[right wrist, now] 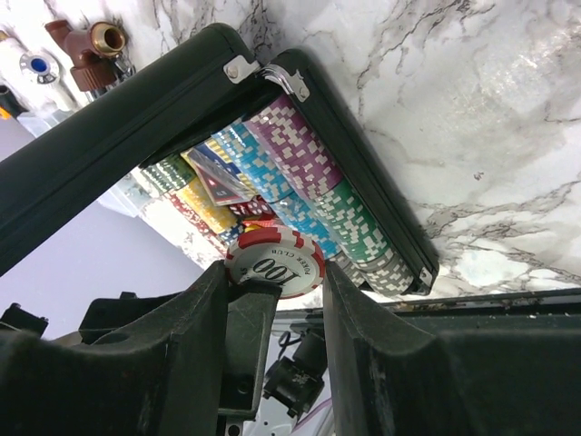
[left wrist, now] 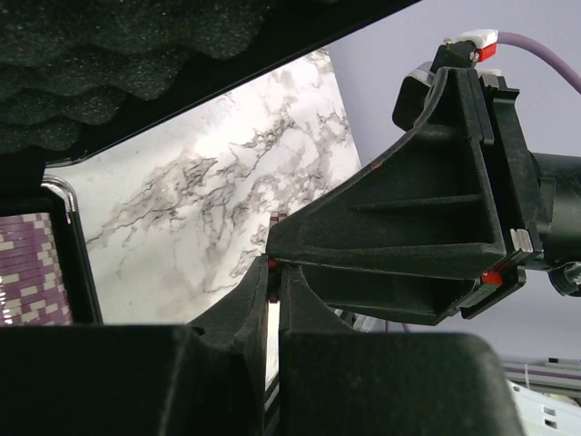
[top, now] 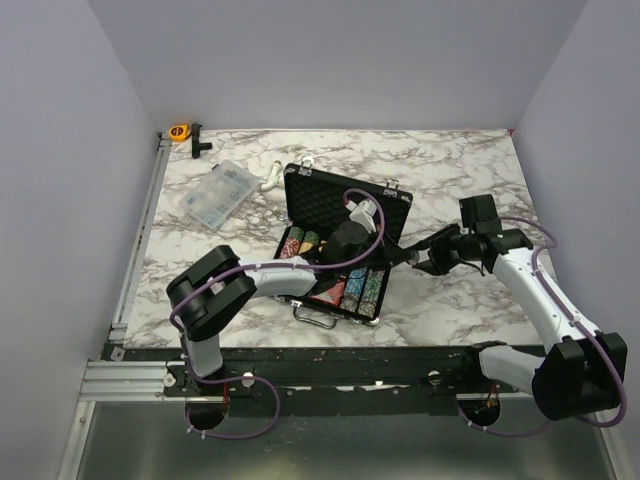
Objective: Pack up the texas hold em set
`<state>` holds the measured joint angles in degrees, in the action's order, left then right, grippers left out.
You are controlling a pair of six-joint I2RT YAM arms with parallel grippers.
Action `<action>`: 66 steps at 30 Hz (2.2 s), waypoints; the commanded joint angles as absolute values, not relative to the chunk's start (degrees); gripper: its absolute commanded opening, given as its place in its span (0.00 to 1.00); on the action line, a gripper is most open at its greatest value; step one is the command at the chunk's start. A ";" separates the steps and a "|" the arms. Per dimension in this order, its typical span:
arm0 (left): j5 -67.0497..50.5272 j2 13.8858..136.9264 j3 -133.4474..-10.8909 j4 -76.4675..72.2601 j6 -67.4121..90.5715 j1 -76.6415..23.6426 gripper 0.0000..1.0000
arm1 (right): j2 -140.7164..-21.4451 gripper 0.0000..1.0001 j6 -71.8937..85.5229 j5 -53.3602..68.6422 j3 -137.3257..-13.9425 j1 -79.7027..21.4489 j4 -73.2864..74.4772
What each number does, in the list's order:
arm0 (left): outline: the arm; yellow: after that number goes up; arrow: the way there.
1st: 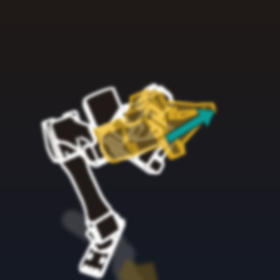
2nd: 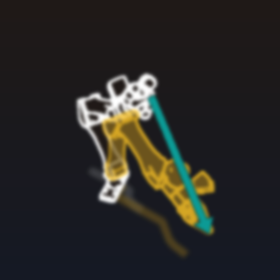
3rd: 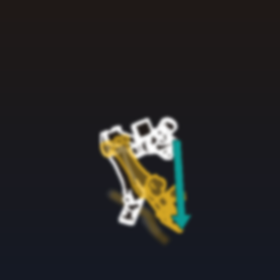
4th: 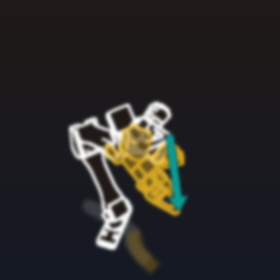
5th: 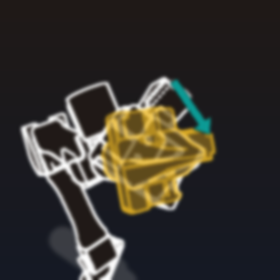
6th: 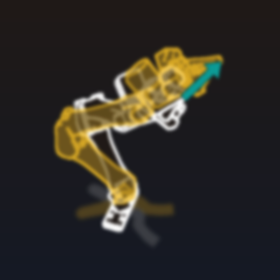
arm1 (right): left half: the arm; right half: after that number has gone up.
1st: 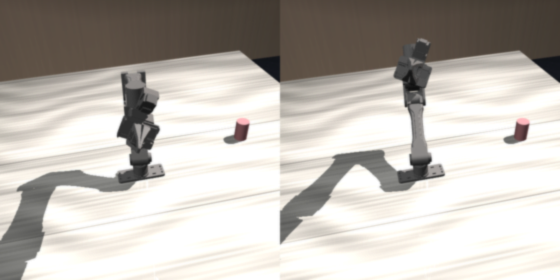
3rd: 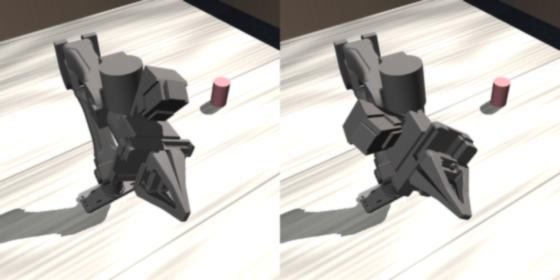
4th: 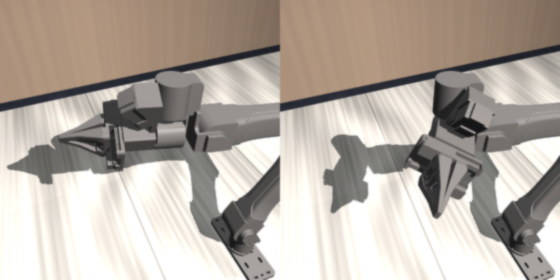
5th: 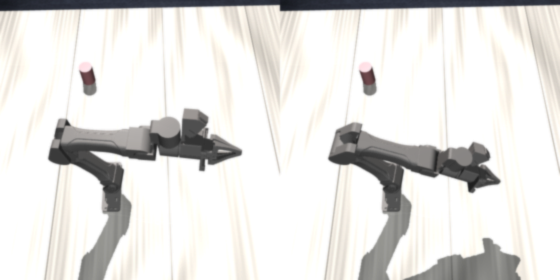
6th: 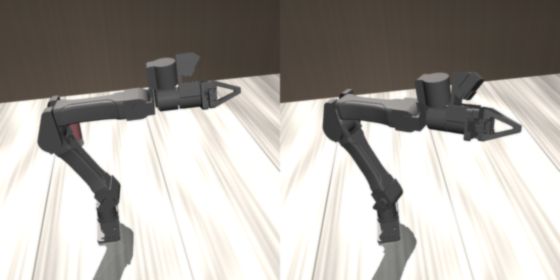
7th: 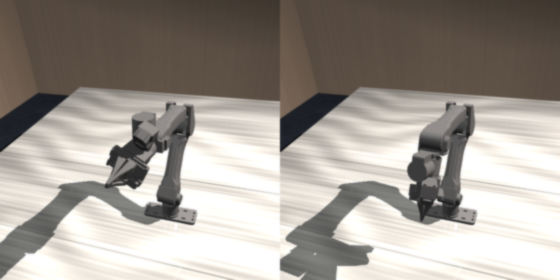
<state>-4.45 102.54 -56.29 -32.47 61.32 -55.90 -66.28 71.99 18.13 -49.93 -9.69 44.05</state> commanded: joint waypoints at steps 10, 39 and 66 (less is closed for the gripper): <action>1.39 89.29 -51.11 -19.49 58.46 -53.99 0.00 | -60.46 0.66 66.90 17.04 -46.62 -10.02 36.13; 12.93 57.88 -41.51 46.59 81.49 -27.73 0.00 | -65.01 0.64 34.57 5.17 -46.86 -10.02 31.53; 4.21 60.02 -42.47 42.28 83.38 -24.96 0.00 | -67.07 0.63 35.20 4.68 -45.21 -10.02 30.90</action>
<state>6.52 60.69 -40.84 43.64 82.78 -25.23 -67.00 35.51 6.66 -45.67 -9.98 31.57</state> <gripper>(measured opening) 0.025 0.631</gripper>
